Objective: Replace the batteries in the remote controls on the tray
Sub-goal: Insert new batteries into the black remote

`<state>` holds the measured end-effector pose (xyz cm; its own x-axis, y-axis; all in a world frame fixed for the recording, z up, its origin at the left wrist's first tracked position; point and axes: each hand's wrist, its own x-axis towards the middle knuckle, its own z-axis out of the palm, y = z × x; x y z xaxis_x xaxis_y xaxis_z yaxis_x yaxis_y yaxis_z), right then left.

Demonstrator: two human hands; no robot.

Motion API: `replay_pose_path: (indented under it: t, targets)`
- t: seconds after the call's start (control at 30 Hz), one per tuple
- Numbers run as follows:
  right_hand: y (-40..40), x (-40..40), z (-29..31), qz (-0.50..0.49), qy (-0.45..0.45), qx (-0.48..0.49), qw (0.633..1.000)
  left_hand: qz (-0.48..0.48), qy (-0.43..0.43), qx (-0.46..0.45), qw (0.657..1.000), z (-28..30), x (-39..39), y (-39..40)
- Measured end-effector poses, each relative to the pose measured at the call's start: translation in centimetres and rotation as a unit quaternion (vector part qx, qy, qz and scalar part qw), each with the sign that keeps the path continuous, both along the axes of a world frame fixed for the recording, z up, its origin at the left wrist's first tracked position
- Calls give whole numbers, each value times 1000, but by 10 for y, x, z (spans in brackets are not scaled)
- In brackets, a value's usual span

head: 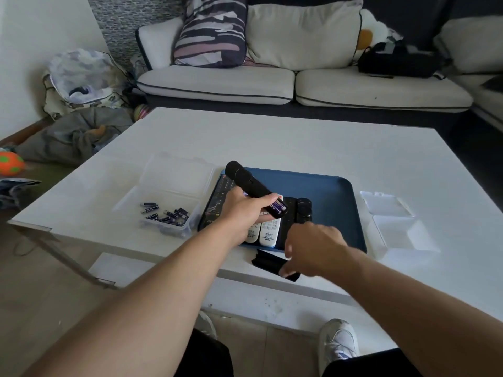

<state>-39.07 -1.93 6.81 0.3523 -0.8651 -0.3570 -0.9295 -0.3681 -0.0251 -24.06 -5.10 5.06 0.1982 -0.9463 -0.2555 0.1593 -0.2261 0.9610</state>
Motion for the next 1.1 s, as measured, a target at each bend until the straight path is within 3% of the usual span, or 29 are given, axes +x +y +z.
replay_pose_path:
  t: [0.17,0.5,0.6,0.73,0.87,0.97,1.1]
  targets:
    - [16,7,-17,42,67,-59,995,0,41,9,999,-3,5,1]
    - [13,-10,-5,25,-46,-74,996,82,199,63,974,6,27,-5]
    - [4,-13,18,-17,-105,-112,988,79,197,59,976,7,30,-2]
    - [-7,-14,28,-122,-224,-170,952,0,203,44,978,9,27,5]
    - [-12,-3,21,-134,-225,-188,947,-67,122,6,990,10,17,11]
    - [-14,4,14,-124,-233,-213,941,-59,118,-16,991,9,14,12]
    - [-21,-1,9,-182,-311,-128,924,-56,118,-17,991,11,15,11]
